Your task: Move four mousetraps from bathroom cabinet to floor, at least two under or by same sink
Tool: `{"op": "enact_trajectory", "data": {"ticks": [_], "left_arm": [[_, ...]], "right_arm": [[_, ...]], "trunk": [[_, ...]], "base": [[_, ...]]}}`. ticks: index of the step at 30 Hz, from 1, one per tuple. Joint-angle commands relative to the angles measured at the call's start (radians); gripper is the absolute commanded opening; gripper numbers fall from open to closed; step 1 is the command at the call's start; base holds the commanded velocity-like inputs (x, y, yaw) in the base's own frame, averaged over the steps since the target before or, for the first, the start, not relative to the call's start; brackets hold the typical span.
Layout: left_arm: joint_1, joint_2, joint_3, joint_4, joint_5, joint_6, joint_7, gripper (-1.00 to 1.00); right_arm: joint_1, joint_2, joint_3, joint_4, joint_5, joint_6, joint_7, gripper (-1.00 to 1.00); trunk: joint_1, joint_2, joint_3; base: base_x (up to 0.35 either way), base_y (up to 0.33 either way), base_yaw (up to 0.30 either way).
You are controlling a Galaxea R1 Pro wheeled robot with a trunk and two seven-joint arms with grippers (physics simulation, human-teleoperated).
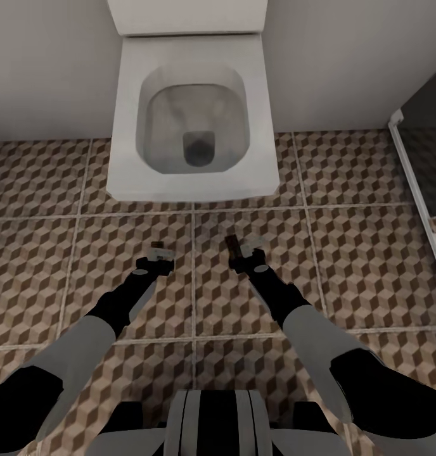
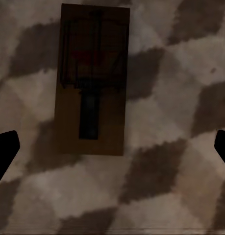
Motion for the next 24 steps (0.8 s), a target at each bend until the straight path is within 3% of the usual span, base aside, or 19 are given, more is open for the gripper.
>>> {"op": "enact_trajectory", "data": {"ticks": [1,19,24], "left_arm": [[0.0,0.002,-0.008,-0.003,0.011,0.004,0.01,1.0],[0.0,0.003,-0.008,-0.003,0.011,0.001,0.01,1.0],[0.0,0.003,-0.008,-0.004,0.011,0.003,0.01,1.0]], "right_arm": [[0.0,0.0,0.003,-0.001,0.01,0.008,-0.004,1.0],[0.0,0.0,0.003,-0.002,0.01,0.008,-0.004,1.0],[0.0,0.0,0.003,-0.002,0.01,0.008,-0.004,1.0]], "trunk": [[0.0,0.0,0.0],[0.0,0.0,0.0],[0.0,0.0,0.0]], "base": [[-0.223,0.0,0.0],[-0.316,0.0,0.0],[-0.138,0.0,0.0]]}}
